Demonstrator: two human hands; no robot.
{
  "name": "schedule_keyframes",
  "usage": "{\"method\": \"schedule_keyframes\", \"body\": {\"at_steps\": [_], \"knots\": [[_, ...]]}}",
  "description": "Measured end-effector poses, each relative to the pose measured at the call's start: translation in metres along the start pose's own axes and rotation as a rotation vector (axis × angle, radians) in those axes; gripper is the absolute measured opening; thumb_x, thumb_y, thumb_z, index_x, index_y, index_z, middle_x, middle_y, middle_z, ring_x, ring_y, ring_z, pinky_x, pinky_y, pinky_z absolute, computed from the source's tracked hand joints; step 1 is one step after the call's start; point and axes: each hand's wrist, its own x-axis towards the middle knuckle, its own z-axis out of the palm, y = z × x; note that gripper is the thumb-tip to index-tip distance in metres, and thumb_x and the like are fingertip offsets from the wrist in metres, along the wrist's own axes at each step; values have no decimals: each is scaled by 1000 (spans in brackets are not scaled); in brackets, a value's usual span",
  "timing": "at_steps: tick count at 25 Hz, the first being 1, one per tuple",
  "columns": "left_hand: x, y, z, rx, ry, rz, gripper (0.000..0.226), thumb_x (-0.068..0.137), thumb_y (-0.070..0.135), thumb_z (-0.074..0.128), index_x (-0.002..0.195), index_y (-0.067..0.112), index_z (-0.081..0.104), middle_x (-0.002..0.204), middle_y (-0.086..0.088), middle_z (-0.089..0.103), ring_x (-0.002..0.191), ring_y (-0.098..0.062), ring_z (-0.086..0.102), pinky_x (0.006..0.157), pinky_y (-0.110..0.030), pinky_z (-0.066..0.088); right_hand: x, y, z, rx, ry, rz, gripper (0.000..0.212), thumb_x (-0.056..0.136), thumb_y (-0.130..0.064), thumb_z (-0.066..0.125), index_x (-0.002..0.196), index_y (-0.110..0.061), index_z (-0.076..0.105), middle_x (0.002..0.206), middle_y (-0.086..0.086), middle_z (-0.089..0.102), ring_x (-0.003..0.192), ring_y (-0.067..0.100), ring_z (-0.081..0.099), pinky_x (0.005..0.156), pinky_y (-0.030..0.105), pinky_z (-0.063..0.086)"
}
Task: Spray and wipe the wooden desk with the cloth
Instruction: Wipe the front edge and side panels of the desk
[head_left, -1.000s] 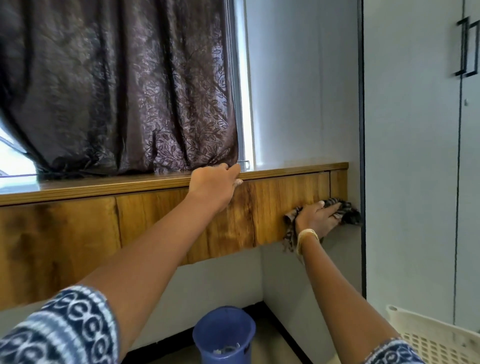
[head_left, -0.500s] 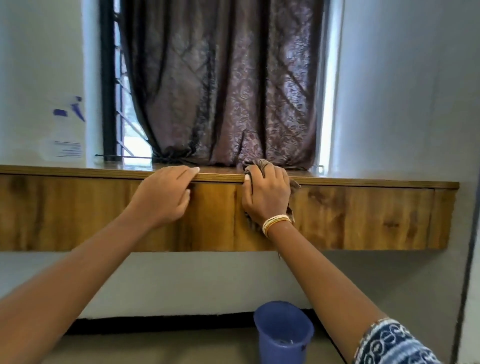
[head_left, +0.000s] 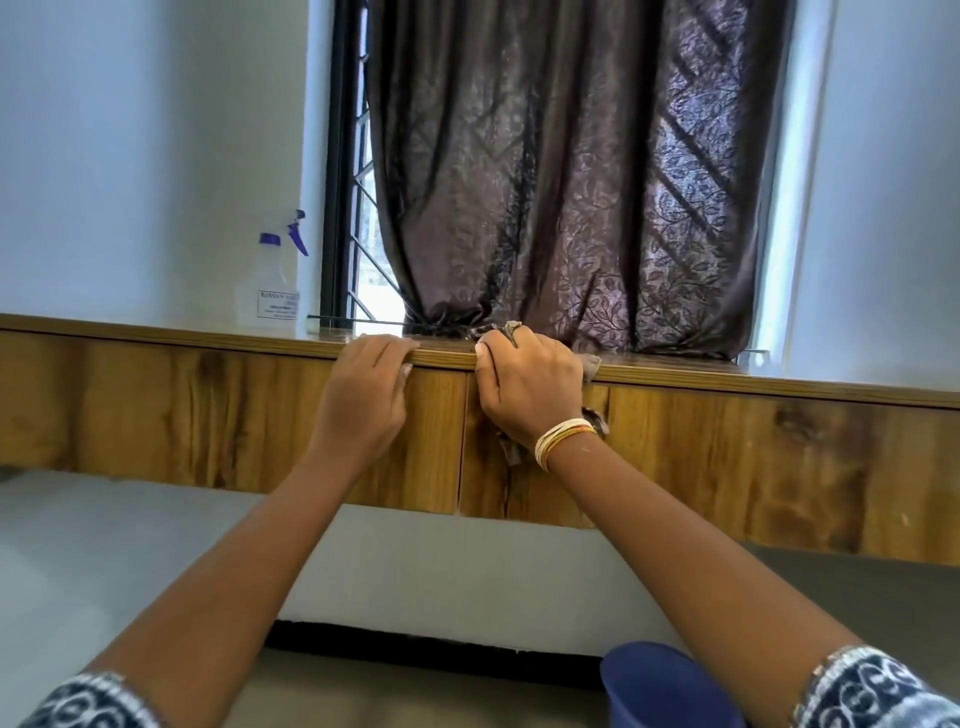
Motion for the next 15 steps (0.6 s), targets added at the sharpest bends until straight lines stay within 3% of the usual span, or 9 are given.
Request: {"method": "schedule_keyframes", "body": {"at_steps": [4, 8, 11, 15], "knots": [[-4, -1, 15, 0, 138, 4, 25, 96, 7, 47, 117, 5, 61, 107, -10, 63, 103, -23, 54, 94, -24, 36, 1, 2, 4, 8, 63, -15, 31, 96, -36, 41, 85, -21, 66, 71, -3, 59, 58, 18, 56, 50, 26, 28], [-3, 4, 20, -8, 225, -4, 30, 99, 14, 40, 116, 2, 62, 108, -14, 64, 105, -25, 55, 94, -33, 43, 1, -6, 9, 16, 170, 67, 30, 95, -35, 43, 79, -19, 63, 66, -2, 55, 55, 20, 53, 52, 27, 32], [-3, 1, 26, -18, 260, -11, 25, 98, 8, 45, 116, 1, 61, 108, -16, 62, 105, -26, 52, 94, -39, 47, 1, -13, 14, 11, 223, 137, 30, 95, -32, 43, 75, -19, 61, 63, -3, 51, 54, 18, 47, 56, 28, 29], [-6, -6, 37, -23, 273, 1, 24, 98, 4, 47, 116, -1, 61, 110, -18, 62, 108, -26, 51, 99, -44, 44, 2, -15, 18, 17, 190, 183, 32, 97, -31, 40, 71, -21, 56, 63, -5, 45, 56, 14, 36, 59, 26, 21]]}}
